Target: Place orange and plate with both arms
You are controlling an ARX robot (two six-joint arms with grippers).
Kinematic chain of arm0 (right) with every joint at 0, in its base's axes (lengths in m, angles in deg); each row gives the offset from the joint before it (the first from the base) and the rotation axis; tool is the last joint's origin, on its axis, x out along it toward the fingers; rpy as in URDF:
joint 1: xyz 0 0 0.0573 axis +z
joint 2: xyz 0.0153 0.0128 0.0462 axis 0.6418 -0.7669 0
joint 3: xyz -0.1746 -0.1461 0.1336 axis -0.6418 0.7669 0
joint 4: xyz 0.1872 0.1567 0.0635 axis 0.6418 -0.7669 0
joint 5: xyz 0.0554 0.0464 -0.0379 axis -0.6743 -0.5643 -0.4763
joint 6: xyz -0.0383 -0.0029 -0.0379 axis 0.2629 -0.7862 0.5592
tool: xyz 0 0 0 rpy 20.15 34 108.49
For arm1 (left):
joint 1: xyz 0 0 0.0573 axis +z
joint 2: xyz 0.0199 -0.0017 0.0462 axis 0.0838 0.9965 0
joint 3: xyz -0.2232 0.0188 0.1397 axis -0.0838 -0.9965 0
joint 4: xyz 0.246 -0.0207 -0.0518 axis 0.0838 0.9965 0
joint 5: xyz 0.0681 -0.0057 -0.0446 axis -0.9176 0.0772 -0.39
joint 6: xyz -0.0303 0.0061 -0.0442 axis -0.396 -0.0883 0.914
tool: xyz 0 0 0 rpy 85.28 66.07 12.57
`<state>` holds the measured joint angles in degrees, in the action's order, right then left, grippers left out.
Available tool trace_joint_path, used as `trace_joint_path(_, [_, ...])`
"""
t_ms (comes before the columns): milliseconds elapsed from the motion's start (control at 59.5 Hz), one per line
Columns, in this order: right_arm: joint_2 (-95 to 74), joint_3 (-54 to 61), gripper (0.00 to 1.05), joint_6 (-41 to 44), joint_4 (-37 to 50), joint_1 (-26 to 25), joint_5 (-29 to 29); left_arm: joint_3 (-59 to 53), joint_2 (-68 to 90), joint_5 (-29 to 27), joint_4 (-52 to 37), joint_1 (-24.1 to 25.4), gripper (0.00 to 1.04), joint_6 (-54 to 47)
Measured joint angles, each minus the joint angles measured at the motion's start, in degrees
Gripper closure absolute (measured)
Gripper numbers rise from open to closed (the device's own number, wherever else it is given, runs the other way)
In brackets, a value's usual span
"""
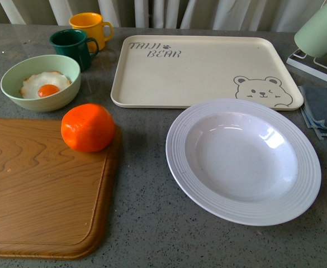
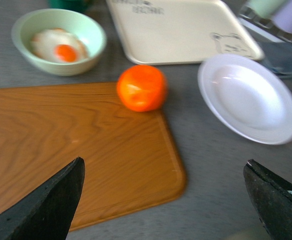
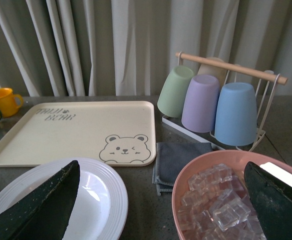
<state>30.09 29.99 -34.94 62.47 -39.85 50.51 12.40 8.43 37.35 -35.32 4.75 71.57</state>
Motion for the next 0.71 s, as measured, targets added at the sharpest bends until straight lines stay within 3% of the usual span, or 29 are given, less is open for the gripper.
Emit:
trace_joint_path(235, [0.0, 0.0, 0.09, 0.0, 0.0, 0.0, -0.04, 7.37, 24.59, -3.96, -19.08, -4.98, 0.09, 4.13])
trace_joint_path(706, [0.0, 0.0, 0.09, 0.0, 0.0, 0.0, -0.04, 13.84, 49.16, -5.2, -26.62, -9.99, 0.09, 5.86])
